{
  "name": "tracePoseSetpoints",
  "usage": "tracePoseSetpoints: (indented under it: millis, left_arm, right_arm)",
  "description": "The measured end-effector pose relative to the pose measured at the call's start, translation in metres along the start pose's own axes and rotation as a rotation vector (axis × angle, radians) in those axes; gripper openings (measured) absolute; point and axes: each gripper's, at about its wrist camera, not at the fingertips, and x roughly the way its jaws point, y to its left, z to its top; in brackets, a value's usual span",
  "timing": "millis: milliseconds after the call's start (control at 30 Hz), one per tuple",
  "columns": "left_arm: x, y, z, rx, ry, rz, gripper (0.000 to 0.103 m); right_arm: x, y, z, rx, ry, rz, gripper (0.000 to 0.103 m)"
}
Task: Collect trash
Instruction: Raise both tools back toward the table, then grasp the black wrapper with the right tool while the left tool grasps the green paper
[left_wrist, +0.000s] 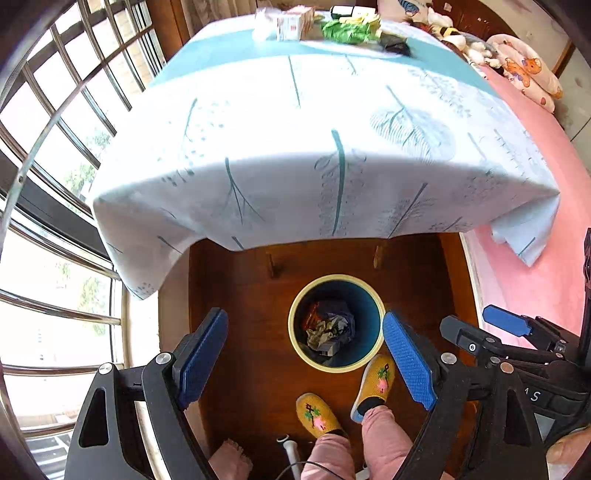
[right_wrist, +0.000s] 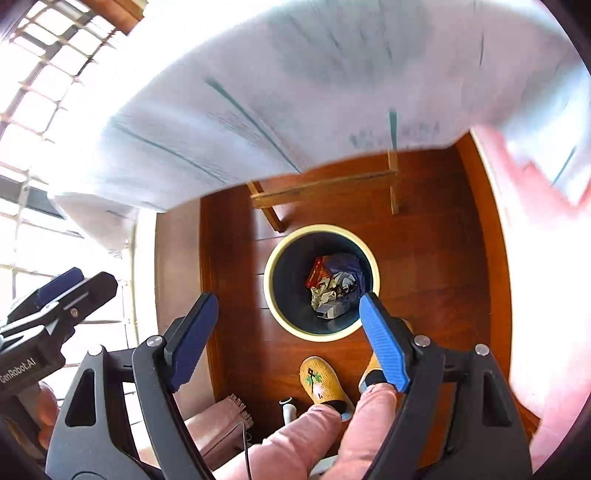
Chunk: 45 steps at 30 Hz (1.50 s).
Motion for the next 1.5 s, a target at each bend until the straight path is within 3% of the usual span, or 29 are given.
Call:
tracePoseSetpoints:
  millis: [267,467,733,933,1133,1333,1500]
  left_arm:
    - [-0.108,0.005,0.019,0.036,-0.167,0.015,0.087]
    - [-0.161,0.011,0.034,0.048,-0.266,0.006,0.087]
    - [-0.198,0.014,0.073,0.063,-0.370,-0.014,0.087]
    - [-0.218,0.008,0.116,0.086,-0.444,-0.010,0.087]
    - [-0.199,-0.002,0.165,0.064,-0.442,0.027,0.087]
    - [-0.142,-0.017,0.232,0.034,-0.352,0.053,0.087]
    - [-0.089,-0.036,0.294,-0.021,-0.254,0.050,0.087]
  right_arm:
    - [-0.102,0.050,0.004,-0.096,-0.094,-0.039,0.077]
    - [-0.165,0.081,0.016,-0.148,-0.211,-0.081,0.077]
    - [-0.236,0.111,0.052,-0.194,-0.365,-0.164,0.077]
    - [-0.269,0.111,0.088,-0.158,-0.424,-0.175,0.073]
    - [-0.267,0.093,0.144,-0.128,-0.412,-0.167,0.062]
    - [-0.230,0.072,0.220,-0.135,-0.376,-0.119,0.061]
    - [-0.178,0.056,0.297,-0.165,-0.289,-0.078,0.058]
